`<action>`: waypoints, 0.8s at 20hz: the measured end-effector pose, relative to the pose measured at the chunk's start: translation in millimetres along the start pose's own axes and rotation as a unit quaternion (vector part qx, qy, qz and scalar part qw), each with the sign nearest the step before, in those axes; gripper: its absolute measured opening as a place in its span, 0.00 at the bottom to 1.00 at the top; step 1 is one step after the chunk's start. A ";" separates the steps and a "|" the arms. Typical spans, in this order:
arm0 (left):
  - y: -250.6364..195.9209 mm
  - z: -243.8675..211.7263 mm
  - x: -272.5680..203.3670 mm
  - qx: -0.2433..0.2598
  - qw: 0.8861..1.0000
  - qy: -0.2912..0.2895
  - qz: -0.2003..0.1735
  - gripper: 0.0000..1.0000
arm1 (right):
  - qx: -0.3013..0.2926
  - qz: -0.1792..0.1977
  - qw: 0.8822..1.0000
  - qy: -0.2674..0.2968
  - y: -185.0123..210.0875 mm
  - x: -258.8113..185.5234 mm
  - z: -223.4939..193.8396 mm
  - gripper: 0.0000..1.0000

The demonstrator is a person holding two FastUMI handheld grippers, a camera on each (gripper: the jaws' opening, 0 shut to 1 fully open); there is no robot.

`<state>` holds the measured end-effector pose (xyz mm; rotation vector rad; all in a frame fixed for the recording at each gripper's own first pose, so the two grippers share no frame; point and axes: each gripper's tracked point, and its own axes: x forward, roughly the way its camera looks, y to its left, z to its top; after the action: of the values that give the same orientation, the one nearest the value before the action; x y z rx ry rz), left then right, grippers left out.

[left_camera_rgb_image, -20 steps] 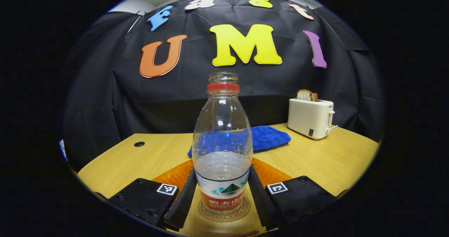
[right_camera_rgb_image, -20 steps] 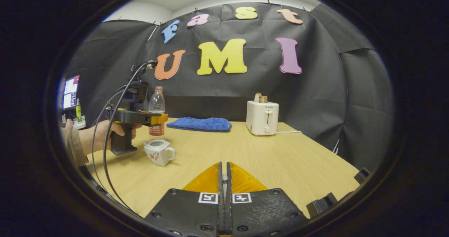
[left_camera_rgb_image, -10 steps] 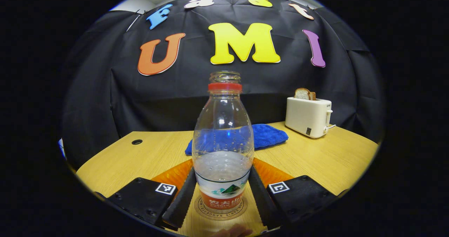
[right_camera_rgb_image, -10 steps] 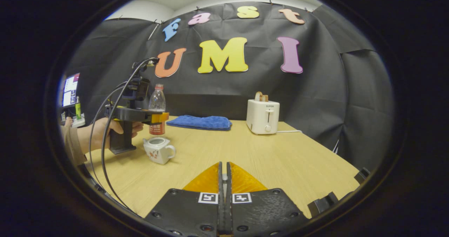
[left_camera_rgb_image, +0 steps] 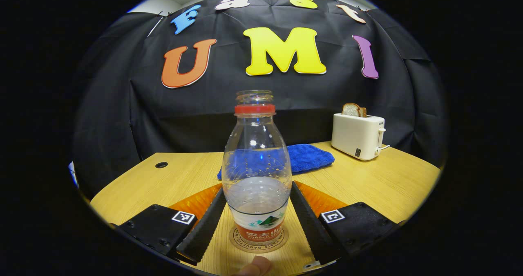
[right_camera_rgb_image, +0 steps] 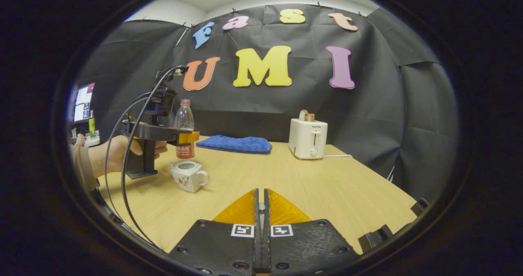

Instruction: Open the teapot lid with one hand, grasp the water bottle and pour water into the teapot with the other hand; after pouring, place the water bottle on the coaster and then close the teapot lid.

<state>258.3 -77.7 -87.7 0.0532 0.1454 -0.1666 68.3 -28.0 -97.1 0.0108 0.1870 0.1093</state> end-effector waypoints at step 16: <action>52.8 -6.4 -112.2 -0.020 0.999 -0.006 0.035 0.96 | -0.015 0.030 0.999 -0.027 54.0 -7.0 33.5 0.00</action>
<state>156.9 -7.3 -75.2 0.0180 0.1343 -0.0933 61.9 24.9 -61.8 -0.0114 0.1308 0.1715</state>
